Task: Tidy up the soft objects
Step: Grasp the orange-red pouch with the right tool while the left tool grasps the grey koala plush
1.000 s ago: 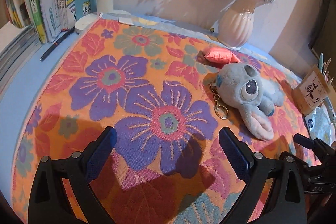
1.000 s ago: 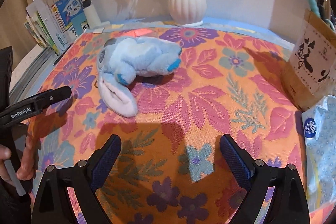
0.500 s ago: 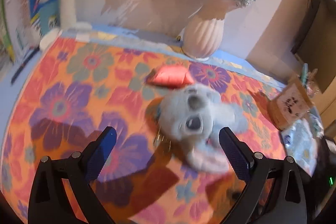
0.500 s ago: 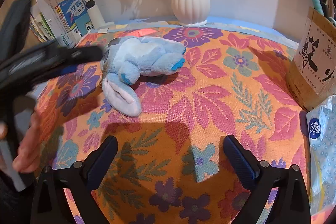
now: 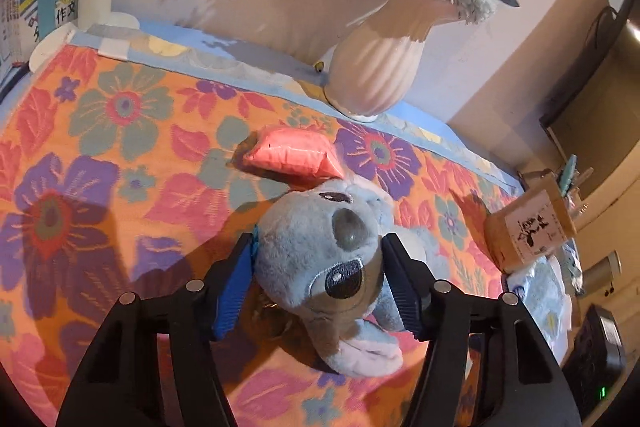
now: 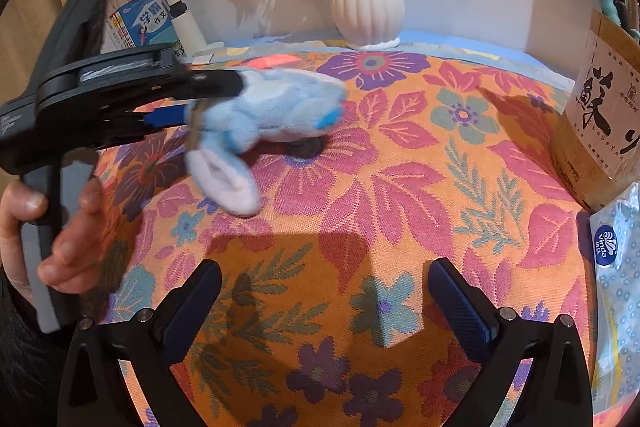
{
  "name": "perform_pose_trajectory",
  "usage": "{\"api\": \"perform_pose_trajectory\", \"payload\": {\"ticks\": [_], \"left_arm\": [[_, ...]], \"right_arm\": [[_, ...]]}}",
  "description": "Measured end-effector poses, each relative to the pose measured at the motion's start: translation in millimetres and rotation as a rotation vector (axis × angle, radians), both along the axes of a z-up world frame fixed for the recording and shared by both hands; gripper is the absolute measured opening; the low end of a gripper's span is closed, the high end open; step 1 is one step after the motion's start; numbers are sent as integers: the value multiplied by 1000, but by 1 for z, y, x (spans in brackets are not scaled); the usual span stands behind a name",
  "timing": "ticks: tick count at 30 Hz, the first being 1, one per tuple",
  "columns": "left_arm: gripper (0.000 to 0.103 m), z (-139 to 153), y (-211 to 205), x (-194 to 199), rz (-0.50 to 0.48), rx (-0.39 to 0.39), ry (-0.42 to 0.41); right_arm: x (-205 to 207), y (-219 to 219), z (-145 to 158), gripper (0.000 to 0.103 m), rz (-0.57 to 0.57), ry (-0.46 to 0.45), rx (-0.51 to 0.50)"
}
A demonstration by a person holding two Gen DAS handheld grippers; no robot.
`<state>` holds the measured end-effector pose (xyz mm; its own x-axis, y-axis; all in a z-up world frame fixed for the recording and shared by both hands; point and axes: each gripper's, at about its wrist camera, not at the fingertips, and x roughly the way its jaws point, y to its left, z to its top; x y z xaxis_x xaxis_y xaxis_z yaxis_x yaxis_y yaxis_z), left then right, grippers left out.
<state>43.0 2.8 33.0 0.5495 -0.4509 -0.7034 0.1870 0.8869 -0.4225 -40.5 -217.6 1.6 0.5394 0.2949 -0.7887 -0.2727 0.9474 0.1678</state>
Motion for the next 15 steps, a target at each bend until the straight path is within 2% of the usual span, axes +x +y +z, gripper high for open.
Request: {"api": "perform_pose_trajectory", "payload": {"ticks": [5,8,11,14,15], "left_arm": [[61,13,44,-10,-80,33,-2],[61,13,63,-16,-157,65,22],[62,0,72,-18,-221,44,55],[68,-9,77,-18,-203,-23,24],[74,-13,79,-17,-188,-50,21]], "right_arm": [[1,-1,2,103,7,10,14],[7,-1,9,103,44,60,97],[30,2,32,103,50,84,201],[61,16,53,103,38,54,210],[73,23,57,103,34,44,200]]}}
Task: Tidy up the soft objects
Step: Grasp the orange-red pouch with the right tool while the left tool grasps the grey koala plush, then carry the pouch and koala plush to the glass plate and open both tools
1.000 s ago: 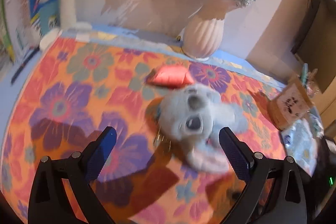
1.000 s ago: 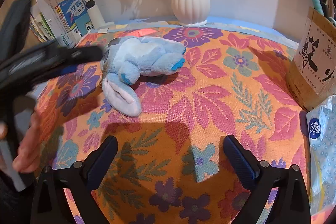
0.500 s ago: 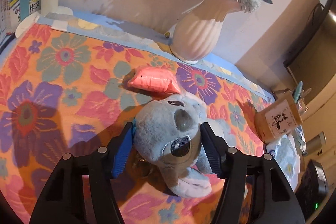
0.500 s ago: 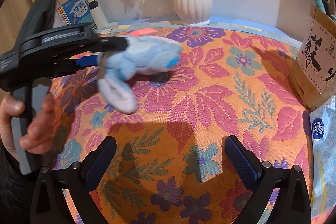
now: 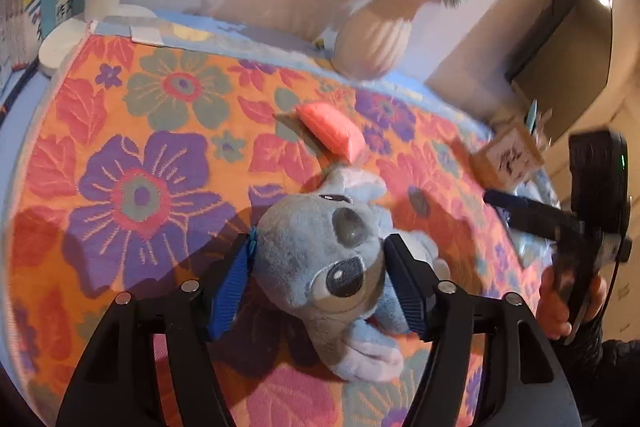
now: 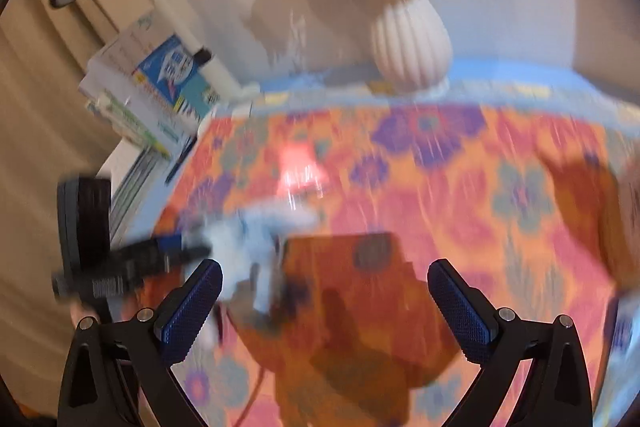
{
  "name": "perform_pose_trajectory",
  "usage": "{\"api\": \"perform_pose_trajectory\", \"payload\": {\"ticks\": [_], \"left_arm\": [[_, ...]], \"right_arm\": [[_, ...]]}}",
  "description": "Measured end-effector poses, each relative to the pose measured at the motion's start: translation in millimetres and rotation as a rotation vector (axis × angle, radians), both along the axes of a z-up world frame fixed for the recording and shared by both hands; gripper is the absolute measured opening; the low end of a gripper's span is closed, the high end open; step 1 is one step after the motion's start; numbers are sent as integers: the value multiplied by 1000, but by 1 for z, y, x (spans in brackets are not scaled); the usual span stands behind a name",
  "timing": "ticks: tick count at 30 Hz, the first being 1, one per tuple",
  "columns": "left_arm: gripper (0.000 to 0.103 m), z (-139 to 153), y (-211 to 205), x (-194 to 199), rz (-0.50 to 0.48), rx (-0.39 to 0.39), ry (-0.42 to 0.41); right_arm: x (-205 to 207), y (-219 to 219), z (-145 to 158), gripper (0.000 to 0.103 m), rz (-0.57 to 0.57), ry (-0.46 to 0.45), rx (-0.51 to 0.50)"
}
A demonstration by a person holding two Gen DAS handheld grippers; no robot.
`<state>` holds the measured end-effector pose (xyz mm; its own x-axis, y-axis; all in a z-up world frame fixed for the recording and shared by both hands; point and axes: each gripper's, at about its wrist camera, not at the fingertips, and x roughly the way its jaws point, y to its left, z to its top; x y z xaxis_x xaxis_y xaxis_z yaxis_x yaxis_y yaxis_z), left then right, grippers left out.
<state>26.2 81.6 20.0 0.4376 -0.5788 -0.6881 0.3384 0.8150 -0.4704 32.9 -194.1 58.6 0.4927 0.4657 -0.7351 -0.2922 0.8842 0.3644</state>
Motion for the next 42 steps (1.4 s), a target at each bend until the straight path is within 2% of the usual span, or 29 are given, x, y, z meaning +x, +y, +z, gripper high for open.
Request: {"api": "perform_pose_trajectory", "payload": {"ticks": [2,3,5,8,11,14,16,17,18,19,20,22,23,27,31,37,41,42], "left_arm": [[77,-15,7,2,39,-106,26],[77,-16,12,0,61,-145,24],[78,-16,16,-2,60,-175,24],[78,-19,19,1,59,-211,40],[78,-19,18,1,58,-207,38],[78,-19,15,0,57,-191,32],[78,-17,11,-2,57,-159,20],[78,-16,8,-3,58,-131,10],[78,-14,3,-5,58,-92,-6],[76,-13,-1,-6,59,-60,-19],[72,-10,-7,-9,62,-20,-43],[64,-4,-8,-15,61,5,-93],[63,1,-7,-20,82,13,-129],[63,7,-1,-28,128,-30,-128],[63,30,-20,-39,115,-56,-166],[63,87,-90,-46,15,-34,-264],[63,117,-154,-49,-90,-60,-290],[63,122,-168,-52,-116,-58,-300]], "right_arm": [[27,21,-1,101,33,3,-36],[39,30,-5,94,58,9,-50],[67,50,-21,81,89,27,-88],[100,59,-43,79,63,65,-77],[113,67,-58,81,60,97,-9],[110,79,-58,81,69,51,-55],[106,83,-58,68,51,19,-107],[105,85,-58,52,44,1,-141],[103,86,-58,42,39,-17,-171],[100,85,-58,41,34,-29,-181],[98,81,-57,40,32,-30,-158],[92,67,-55,40,12,-11,-83],[88,59,-53,40,-1,-2,-46],[66,30,-37,40,-53,-14,13],[28,-3,-2,40,-98,-97,4],[-26,-60,57,40,-208,-249,-32],[-56,-124,83,40,-293,-261,101],[-64,-138,88,40,-323,-274,104]]}}
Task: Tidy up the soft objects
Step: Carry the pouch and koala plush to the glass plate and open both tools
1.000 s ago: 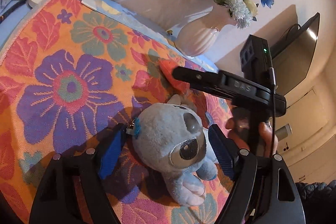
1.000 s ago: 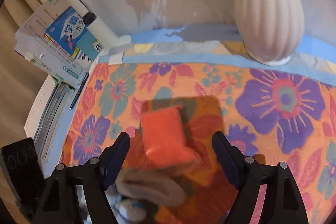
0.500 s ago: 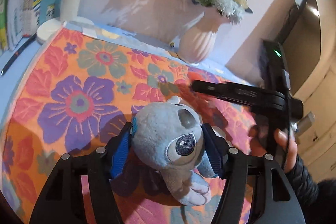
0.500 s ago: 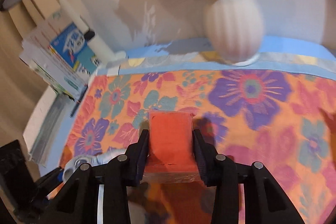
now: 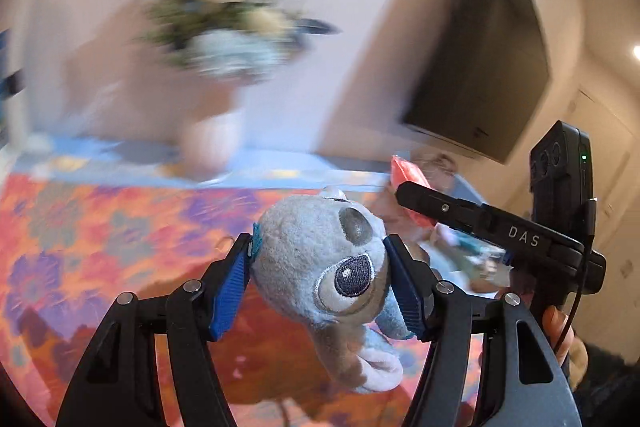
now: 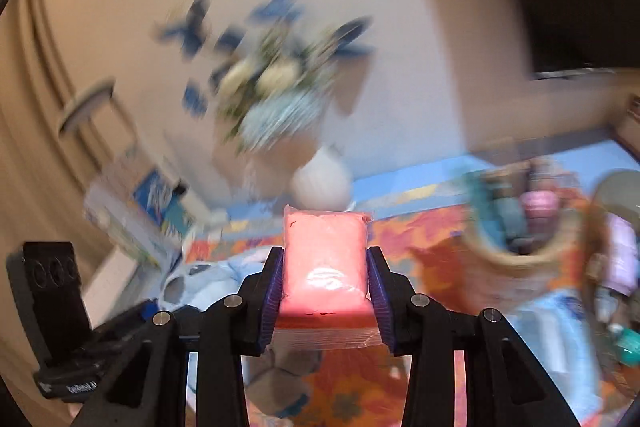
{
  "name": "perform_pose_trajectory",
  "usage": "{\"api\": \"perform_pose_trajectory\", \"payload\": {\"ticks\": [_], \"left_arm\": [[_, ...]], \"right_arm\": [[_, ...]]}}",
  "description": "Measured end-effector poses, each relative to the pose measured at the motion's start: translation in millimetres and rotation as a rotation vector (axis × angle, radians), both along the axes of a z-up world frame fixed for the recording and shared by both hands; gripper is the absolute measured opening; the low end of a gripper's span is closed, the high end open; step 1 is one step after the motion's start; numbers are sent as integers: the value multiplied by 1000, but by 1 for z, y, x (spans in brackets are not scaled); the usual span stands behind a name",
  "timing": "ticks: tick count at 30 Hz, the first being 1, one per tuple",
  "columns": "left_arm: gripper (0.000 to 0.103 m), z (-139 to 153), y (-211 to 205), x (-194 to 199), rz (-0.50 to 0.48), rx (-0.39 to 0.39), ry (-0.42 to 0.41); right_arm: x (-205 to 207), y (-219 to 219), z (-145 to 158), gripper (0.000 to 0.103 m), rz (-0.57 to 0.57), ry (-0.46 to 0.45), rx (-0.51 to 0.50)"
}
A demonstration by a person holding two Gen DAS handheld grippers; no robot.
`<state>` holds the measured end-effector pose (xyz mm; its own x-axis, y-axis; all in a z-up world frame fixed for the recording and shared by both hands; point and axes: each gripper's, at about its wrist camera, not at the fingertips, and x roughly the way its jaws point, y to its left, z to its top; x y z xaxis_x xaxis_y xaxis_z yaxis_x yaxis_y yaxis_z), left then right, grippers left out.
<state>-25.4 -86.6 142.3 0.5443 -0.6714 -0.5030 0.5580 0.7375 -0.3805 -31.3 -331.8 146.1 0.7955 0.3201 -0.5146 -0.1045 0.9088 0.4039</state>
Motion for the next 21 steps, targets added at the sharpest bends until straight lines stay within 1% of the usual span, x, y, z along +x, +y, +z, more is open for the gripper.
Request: {"api": "perform_pose_trajectory", "payload": {"ticks": [3,5,7,8,10,12,13,14,17,19,21], "left_arm": [[63,21,-57,-10,-89,29,-47],[63,34,-95,-12,-159,-13,-46],[63,41,-122,-10,-205,-55,-30],[63,45,-143,-8,-233,-65,-26],[63,48,-176,-11,-260,-44,-45],[63,44,-205,-11,-285,-27,-47],[63,40,-217,-10,-298,-29,-34],[63,31,-232,-6,-306,-30,-8],[63,6,-262,3,-313,-5,58],[63,-4,-276,5,-312,16,65],[63,-12,-292,5,-316,47,51]], "right_arm": [[-27,-47,15,40,-112,-44,-18],[-42,-81,24,40,-201,-59,-29],[-52,-111,30,40,-278,-61,-37],[-57,-129,32,40,-321,-62,-36],[-63,-162,32,40,-408,-50,-12],[-65,-197,24,40,-490,-5,73],[-64,-215,17,40,-514,17,129],[-63,-227,11,40,-537,29,153],[-58,-252,0,40,-592,67,143],[-52,-265,-3,40,-607,89,109],[-45,-273,-4,40,-626,113,60]]}}
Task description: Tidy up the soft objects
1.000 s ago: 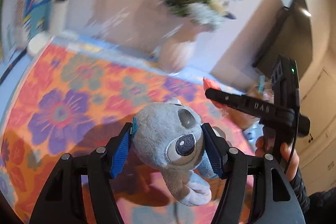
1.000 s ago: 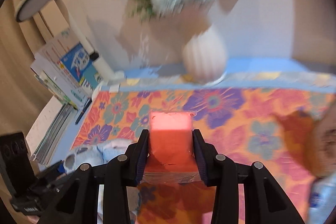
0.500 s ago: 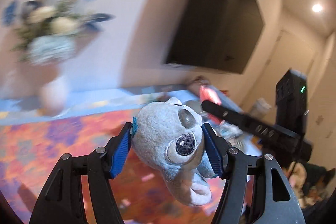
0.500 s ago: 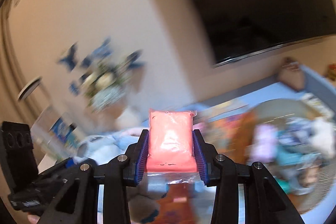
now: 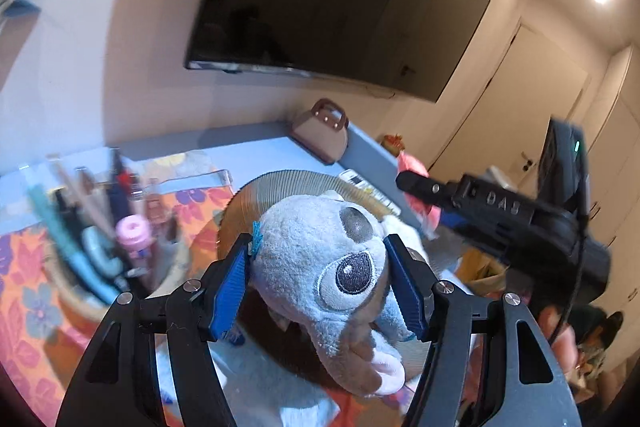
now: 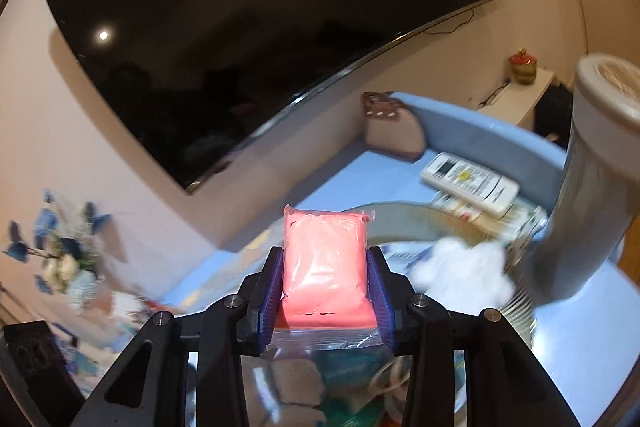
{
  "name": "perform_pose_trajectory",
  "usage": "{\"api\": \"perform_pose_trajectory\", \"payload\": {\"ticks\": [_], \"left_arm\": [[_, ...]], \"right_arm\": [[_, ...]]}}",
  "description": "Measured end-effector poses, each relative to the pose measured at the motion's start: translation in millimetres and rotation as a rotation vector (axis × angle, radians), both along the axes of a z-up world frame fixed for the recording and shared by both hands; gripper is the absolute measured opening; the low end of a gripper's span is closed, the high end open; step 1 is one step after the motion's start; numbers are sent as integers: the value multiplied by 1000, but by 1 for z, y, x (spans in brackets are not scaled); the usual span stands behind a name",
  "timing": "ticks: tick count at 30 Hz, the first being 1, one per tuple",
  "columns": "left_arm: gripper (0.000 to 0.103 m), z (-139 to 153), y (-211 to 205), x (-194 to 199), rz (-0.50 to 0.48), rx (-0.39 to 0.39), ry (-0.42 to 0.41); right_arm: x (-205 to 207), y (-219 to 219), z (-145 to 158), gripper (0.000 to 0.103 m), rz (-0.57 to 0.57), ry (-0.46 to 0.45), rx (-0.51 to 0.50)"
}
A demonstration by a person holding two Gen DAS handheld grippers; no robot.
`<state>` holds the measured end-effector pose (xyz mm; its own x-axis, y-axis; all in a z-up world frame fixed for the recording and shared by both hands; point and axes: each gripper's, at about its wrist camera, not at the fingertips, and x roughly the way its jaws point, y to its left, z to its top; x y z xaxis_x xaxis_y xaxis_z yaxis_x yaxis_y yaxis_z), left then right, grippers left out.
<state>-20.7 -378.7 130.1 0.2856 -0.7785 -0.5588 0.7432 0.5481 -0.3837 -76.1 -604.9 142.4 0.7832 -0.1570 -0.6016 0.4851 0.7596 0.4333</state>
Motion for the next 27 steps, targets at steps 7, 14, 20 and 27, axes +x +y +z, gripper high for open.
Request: {"api": "perform_pose_trajectory", "payload": {"ticks": [7,14,20,27], "left_arm": [[77,-15,-36,6,32,91,-50],[98,0,-15,3,54,58,-101],[98,29,22,-9,64,-1,-103],[98,66,105,-27,153,-52,-145]], "right_arm": [[23,-15,-9,41,-12,61,-33],[8,-22,-24,68,-11,14,58],[-20,-7,-10,68,-18,-27,83],[-31,68,27,68,117,-65,4]]}}
